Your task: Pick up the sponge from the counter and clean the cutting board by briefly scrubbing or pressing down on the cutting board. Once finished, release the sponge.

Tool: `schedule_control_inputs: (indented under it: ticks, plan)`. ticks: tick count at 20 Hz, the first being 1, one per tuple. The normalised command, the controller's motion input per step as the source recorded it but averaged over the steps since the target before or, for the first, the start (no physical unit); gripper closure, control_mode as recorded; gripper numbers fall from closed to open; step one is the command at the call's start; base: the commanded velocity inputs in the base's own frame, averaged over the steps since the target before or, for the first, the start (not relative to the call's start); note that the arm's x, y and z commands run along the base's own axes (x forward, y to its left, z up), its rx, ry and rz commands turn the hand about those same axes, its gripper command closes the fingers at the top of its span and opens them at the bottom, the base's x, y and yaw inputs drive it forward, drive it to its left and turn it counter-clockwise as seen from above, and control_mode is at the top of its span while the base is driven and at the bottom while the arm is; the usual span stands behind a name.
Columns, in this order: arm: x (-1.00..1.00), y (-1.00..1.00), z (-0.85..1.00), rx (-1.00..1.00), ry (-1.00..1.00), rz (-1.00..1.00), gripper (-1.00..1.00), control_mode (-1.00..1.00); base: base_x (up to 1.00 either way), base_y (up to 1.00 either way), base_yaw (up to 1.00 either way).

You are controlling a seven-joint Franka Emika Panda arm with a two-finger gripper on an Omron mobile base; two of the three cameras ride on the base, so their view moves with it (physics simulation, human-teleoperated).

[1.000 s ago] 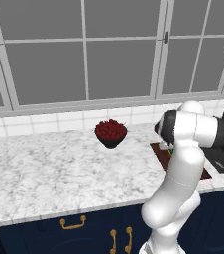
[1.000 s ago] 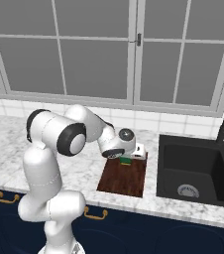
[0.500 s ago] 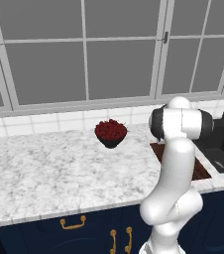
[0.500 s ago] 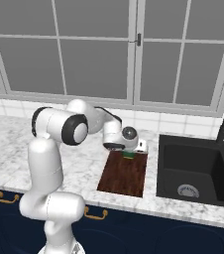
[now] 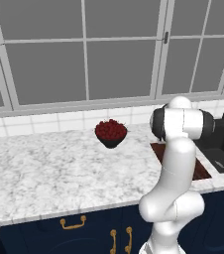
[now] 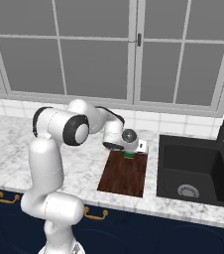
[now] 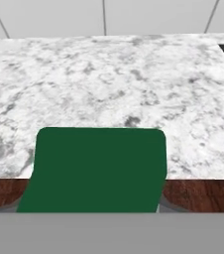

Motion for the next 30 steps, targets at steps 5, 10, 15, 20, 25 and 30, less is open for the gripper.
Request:
schedule_control_inputs:
  ticks: [5, 10, 15, 20, 25, 30]
  plan:
    - [0.13, -0.23, 0.08, 0.00, 0.00, 0.00, 1.00, -1.00, 0.00, 0.00, 0.00]
    - [0.05, -0.34, 0.14, 0.00, 0.00, 0.00, 1.00, -1.00, 0.00, 0.00, 0.00]
    - [0.00, -0.32, -0.05, 0.00, 0.00, 0.00, 1.00, -1.00, 0.00, 0.00, 0.00]
    - [0.00, -0.28, 0.00, 0.00, 0.00, 0.00, 1.00, -1.00, 0.00, 0.00, 0.00]
    - [-0.10, -0.14, 0.00, 0.00, 0.00, 0.00, 1.00, -1.00, 0.00, 0.00, 0.00]
    - [-0.28, 0.00, 0.00, 0.00, 0.00, 0.00, 1.00, -1.00, 0.00, 0.00, 0.00]
